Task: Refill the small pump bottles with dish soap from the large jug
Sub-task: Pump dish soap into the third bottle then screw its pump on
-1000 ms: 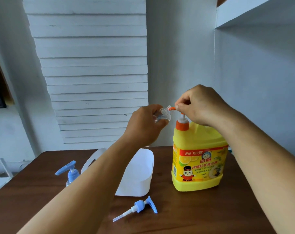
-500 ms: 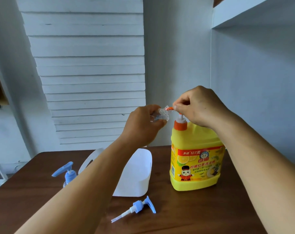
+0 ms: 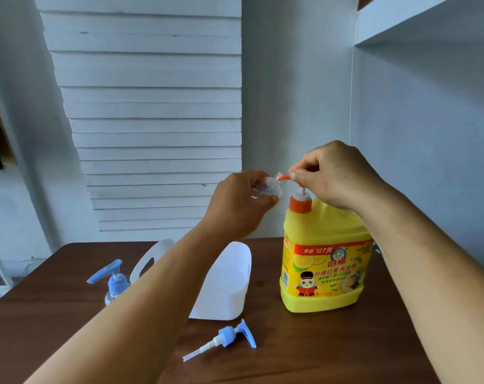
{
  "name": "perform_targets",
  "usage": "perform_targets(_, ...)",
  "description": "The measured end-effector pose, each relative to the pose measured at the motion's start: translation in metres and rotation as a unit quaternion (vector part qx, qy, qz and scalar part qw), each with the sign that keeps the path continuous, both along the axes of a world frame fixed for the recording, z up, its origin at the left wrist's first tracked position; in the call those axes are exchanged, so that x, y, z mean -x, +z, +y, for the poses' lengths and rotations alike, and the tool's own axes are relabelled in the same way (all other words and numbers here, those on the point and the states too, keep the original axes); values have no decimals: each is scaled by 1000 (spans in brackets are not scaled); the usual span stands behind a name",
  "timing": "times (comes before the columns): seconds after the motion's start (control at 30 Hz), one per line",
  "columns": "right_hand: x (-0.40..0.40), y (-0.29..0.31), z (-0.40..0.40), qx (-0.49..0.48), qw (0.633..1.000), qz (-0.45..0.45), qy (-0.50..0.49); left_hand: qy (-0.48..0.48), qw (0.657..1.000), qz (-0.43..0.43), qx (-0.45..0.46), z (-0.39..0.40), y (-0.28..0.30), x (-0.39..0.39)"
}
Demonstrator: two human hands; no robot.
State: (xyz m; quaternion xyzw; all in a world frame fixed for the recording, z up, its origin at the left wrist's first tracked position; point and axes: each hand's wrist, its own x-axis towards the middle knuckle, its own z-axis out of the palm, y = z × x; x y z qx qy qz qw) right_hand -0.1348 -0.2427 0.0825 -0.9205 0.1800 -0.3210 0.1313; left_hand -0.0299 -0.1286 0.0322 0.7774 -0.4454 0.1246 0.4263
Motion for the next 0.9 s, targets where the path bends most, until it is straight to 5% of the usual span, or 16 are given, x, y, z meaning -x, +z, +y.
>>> perform_targets(0.9,4,-4,4,23,999,-24,-10,6,1000,-16,-8,2,4,4)
